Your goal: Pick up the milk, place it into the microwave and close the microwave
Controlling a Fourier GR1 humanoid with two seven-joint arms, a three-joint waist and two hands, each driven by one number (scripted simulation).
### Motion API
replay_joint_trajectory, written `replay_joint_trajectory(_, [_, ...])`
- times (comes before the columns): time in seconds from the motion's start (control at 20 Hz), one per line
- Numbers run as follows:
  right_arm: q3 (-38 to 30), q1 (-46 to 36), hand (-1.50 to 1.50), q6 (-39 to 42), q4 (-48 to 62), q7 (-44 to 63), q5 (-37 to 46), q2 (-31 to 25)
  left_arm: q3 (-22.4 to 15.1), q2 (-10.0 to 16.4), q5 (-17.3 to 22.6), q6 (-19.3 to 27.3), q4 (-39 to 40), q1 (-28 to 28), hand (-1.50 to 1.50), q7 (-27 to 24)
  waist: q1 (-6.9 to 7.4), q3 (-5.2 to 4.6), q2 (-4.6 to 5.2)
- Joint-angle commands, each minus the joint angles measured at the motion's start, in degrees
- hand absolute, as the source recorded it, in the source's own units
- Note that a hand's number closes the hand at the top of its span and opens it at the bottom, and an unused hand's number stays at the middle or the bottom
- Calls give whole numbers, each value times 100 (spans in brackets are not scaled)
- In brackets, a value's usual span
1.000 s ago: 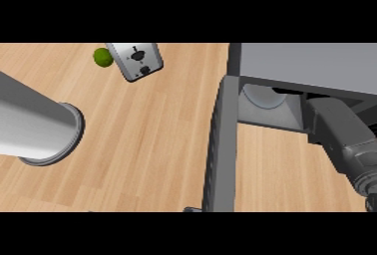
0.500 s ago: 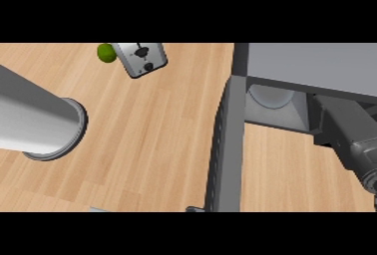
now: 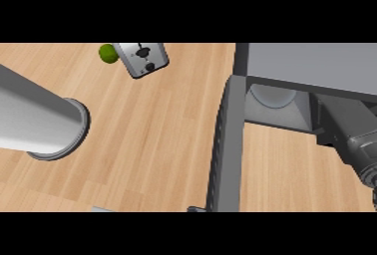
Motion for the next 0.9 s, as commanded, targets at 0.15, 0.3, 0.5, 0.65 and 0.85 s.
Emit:
replay_joint_trajectory(0.15, [216,-659,-150,-506,44,768,199,404,-165,-106,-204,-96,191,-92,-150,-21,187,-137,-70])
replay_joint_trajectory(0.3, [268,-737,-150,-648,8,838,231,517,-254,-76,-183,-121,136,-160,-150,-1,162,-130,-124])
replay_joint_trajectory(0.5, [245,-686,-150,-627,-126,603,173,651,-376,-105,-348,-115,166,-150,-150,89,79,-116,-125])
replay_joint_trajectory(0.65, [227,-885,-150,-703,-166,746,134,672,-455,-179,-384,-189,167,-123,-150,72,48,-131,-195])
replay_joint_trajectory(0.85, [22,-734,-150,-1014,-286,478,-91,785,-482,-244,-472,-311,394,-153,-150,-3,-60,-132,-172])
